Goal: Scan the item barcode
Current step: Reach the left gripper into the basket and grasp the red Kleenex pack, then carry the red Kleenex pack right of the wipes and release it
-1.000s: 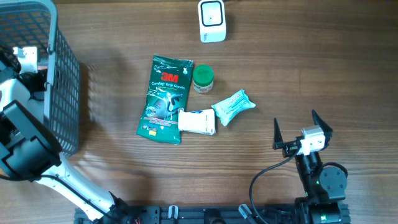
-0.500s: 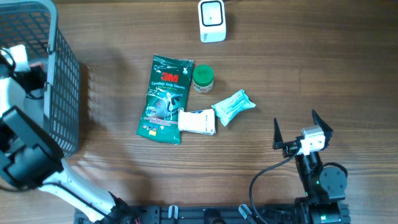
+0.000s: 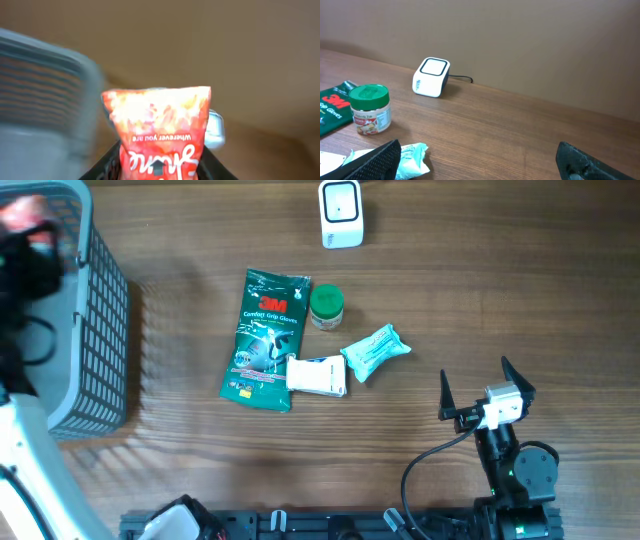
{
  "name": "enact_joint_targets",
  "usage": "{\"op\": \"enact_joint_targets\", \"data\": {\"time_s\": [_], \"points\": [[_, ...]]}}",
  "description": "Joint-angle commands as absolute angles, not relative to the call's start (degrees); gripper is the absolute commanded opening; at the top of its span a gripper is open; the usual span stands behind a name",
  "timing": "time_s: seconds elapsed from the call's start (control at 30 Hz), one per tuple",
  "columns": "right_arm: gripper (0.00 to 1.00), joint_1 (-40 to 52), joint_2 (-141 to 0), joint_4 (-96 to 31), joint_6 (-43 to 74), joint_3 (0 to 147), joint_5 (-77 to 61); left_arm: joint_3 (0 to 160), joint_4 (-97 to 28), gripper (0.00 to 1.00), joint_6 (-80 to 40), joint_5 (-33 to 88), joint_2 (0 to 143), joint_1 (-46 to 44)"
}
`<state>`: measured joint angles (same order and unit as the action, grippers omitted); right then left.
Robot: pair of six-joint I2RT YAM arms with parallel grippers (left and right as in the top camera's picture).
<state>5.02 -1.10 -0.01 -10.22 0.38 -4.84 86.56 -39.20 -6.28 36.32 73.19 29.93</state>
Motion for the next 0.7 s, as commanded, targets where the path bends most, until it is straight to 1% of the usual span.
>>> {"op": "enact_joint_targets", "data": {"time_s": [0.0, 0.07, 0.1, 0.17, 0.3, 0.43, 0.53, 0.67], "points": [[1.0, 5.3, -0.9, 0.1, -10.4, 0.3, -4.3, 86.2, -42.2, 0.33, -7.4, 43.2, 74.2, 16.8], [1.0, 5.3, -0.9, 0.1, -10.4, 0.3, -4.3, 86.1, -41.8, 0.33, -4.4, 42.3, 76.6, 5.9], [1.0, 5.3, -0.9, 0.1, -10.4, 0.3, -4.3, 86.1, -41.1, 0.33, -4.3, 40.8, 77.9, 2.0], [1.0, 5.3, -0.9, 0.1, -10.4, 0.3, -4.3, 86.1, -38.9, 0.33, -4.3, 34.0, 82.4, -8.1], [1.0, 5.3, -0.9, 0.1, -10.5, 0.3, -4.3, 86.1, -33.2, 0.33, -3.8, 29.9, 93.1, -22.2], [1.0, 5.3, -0.9, 0.1, -10.4, 0.3, -4.3, 86.1, -24.6, 0.35, -3.4, 29.5, 105.1, -30.8], [1.0, 5.3, -0.9, 0.1, -10.4, 0.3, -4.3, 86.1, -17.7, 0.36, -3.4, 24.5, 114.2, -35.9], [1.0, 5.3, -0.9, 0.1, -10.4, 0.3, -4.3, 86.1, -14.2, 0.36, -3.4, 20.6, 120.4, -38.5]]}}
